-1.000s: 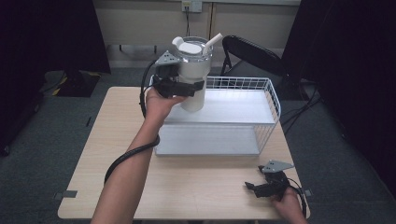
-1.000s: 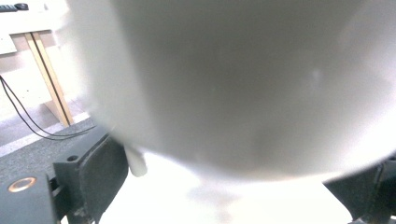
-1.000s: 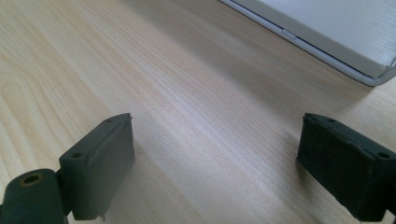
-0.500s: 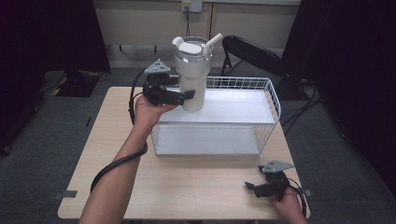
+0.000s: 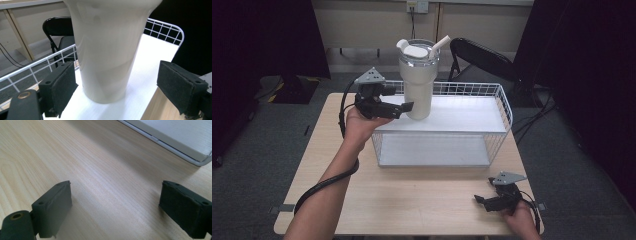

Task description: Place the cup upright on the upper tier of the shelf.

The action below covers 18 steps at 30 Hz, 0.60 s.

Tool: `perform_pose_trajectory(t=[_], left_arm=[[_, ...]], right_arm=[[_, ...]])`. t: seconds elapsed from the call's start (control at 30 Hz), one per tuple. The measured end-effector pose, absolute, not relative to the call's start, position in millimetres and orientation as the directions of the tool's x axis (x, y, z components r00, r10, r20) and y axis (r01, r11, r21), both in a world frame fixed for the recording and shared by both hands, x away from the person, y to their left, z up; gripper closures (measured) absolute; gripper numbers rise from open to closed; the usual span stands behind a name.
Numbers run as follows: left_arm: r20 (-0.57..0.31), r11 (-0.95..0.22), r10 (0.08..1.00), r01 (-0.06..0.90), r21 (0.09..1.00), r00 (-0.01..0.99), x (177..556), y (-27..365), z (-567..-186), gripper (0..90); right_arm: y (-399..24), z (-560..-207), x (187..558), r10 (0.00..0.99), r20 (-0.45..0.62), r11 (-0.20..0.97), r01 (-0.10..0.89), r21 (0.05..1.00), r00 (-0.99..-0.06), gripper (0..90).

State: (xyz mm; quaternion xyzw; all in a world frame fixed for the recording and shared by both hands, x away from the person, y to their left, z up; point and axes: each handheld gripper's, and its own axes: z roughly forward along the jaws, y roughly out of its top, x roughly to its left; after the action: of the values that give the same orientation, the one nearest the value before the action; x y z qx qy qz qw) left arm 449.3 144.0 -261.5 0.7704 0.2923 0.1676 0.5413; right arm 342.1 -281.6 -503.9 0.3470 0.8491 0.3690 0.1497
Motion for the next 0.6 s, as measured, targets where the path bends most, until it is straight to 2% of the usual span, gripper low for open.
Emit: perform_pose_trajectory(t=[0.6], left_arm=[[-0.114,-0.190,0.625,0.292,0.937,0.772,422.0,166.1,-272.2,16.1]], right_arm=[[-281.6,-504.0,342.1,0.699,0.001,0.487,0.478,0.731,-0.715,10.1]])
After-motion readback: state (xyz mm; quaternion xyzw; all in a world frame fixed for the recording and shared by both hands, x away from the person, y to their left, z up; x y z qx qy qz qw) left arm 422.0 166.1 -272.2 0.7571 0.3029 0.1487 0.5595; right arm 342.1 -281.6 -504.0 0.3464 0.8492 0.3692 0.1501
